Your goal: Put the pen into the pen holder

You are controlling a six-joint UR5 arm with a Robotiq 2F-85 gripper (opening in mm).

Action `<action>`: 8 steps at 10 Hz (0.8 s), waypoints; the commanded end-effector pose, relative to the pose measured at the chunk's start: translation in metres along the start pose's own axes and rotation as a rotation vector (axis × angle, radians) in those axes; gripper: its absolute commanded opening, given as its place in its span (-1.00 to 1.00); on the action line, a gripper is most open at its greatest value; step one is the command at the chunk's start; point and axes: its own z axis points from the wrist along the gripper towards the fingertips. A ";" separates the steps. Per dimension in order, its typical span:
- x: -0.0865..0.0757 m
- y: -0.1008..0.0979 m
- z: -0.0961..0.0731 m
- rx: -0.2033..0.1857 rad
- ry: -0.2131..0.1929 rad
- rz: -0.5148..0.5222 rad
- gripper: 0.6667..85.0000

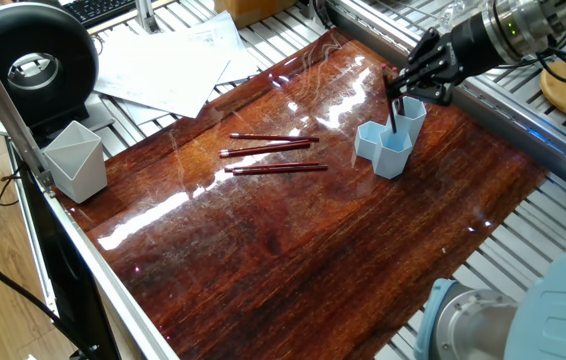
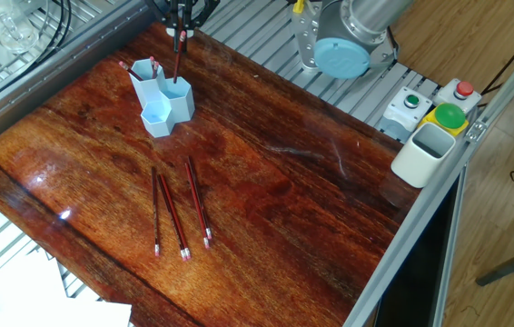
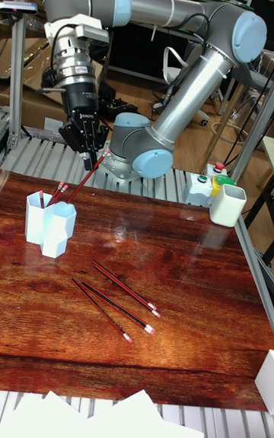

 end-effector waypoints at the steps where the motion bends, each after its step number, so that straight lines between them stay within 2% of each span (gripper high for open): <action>1: 0.001 0.004 -0.001 -0.018 0.004 0.048 -0.99; 2: 0.010 0.000 -0.001 -0.001 0.039 0.028 -0.99; 3: 0.013 0.000 -0.001 0.001 0.049 0.033 -0.99; 4: 0.011 0.003 -0.001 -0.011 0.042 0.060 -0.99; 5: 0.014 0.001 -0.002 -0.002 0.055 0.059 -0.99; 6: 0.011 0.002 -0.001 -0.006 0.043 0.080 -0.99; 8: 0.011 -0.005 -0.001 0.020 0.042 0.080 -0.99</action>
